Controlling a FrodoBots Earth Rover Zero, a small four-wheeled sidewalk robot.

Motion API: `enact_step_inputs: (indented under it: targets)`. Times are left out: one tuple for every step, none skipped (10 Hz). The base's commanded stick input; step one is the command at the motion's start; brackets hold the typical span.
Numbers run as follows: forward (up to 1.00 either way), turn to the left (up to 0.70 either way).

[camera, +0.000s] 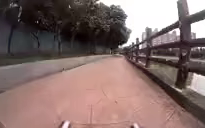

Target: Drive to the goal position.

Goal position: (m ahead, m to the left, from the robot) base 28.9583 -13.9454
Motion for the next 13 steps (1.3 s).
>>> enact_step_inputs:
  targets:
    - [1.00, 0.00]
    - [1.00, 0.00]
    - [1.00, 0.00]
    - [1.00, 0.00]
    - [1.00, 0.00]
    - [1.00, 0.00]
    - [1.00, 0.00]
    - [1.00, 0.00]
    - [1.00, 0.00]
    - [1.00, 0.00]
    - [1.00, 0.00]
    - [1.00, 0.00]
    - [1.00, 0.00]
